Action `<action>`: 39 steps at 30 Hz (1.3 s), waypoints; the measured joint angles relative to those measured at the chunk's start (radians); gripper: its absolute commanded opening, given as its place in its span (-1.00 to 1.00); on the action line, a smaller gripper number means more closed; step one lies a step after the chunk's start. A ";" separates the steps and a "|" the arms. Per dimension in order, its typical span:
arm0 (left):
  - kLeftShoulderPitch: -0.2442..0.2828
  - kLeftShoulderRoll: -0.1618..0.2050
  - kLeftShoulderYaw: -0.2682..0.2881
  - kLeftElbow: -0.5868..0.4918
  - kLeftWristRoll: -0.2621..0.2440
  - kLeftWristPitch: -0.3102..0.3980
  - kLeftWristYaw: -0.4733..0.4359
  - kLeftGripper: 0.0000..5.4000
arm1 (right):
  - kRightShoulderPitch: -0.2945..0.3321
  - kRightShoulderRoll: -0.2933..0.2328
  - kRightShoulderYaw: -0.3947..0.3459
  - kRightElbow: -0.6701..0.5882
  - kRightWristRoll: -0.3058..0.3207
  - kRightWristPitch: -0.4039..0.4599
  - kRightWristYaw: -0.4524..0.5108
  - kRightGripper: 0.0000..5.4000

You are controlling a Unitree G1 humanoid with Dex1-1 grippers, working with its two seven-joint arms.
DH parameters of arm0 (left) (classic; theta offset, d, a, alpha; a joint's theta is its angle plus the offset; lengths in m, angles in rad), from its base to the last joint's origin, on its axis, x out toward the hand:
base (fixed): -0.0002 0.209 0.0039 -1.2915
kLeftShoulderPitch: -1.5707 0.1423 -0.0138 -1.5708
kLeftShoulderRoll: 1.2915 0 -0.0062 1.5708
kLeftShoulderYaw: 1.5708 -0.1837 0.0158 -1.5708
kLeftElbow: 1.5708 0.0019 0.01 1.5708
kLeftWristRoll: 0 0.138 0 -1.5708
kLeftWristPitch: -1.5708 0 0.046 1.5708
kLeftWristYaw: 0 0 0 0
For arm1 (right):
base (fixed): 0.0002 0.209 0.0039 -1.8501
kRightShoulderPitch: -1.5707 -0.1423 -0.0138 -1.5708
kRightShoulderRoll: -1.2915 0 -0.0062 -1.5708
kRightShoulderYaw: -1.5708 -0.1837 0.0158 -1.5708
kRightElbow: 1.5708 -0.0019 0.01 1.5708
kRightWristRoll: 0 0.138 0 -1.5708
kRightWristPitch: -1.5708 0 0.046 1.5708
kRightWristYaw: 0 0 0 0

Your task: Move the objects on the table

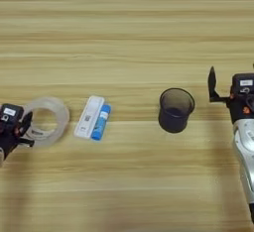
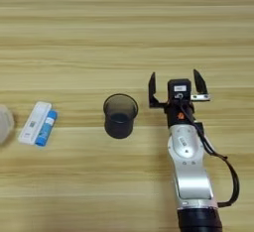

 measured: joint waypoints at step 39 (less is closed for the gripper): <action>-0.283 0.127 -0.049 -0.059 -0.075 0.438 -0.117 0.16 | 0.013 0.008 0.009 -0.018 0.000 0.004 0.000 1.00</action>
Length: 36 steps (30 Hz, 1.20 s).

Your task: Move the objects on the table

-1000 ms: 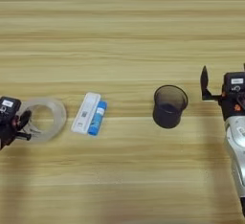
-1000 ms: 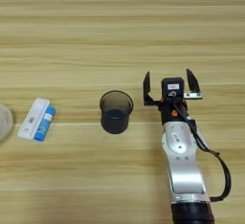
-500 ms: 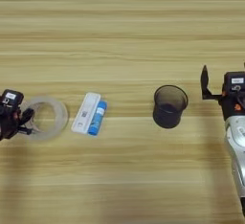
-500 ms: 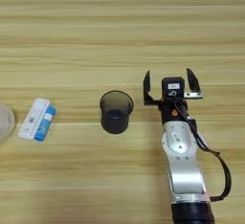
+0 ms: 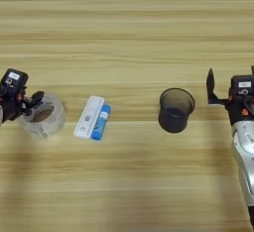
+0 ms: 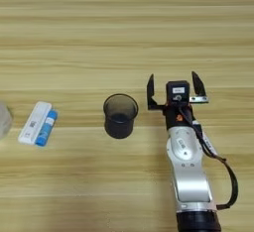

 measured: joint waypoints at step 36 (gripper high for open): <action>0.088 -0.456 -0.054 0.045 0.058 -0.752 0.377 0.98 | 0.003 -0.017 -0.018 0.059 0.064 -0.024 0.075 1.00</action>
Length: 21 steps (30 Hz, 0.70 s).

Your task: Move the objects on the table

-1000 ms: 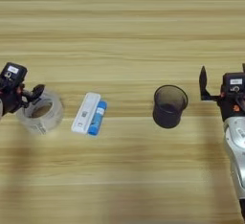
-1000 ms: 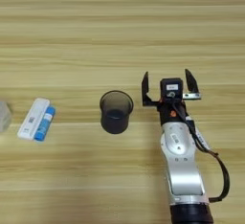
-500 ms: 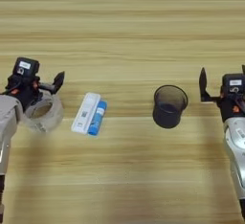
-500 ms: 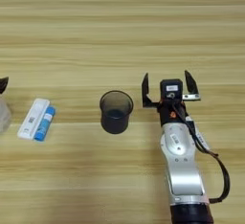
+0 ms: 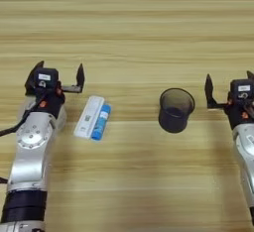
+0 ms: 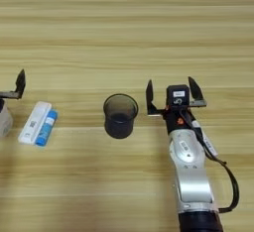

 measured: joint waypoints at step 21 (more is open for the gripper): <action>-0.008 -0.090 -0.078 0.149 0.122 -0.219 0.145 0.98 | 0.003 -0.103 -0.024 -0.135 0.134 0.259 0.180 1.00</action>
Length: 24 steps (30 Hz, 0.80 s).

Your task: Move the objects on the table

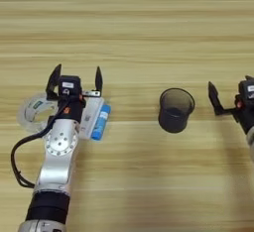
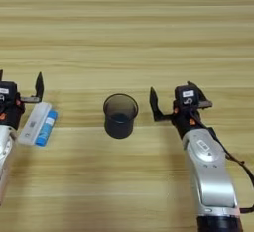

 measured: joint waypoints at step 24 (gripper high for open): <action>-0.033 -0.013 -0.001 0.138 0.034 -0.048 0.093 0.98 | -0.139 0.002 0.046 0.041 0.091 0.331 0.089 1.00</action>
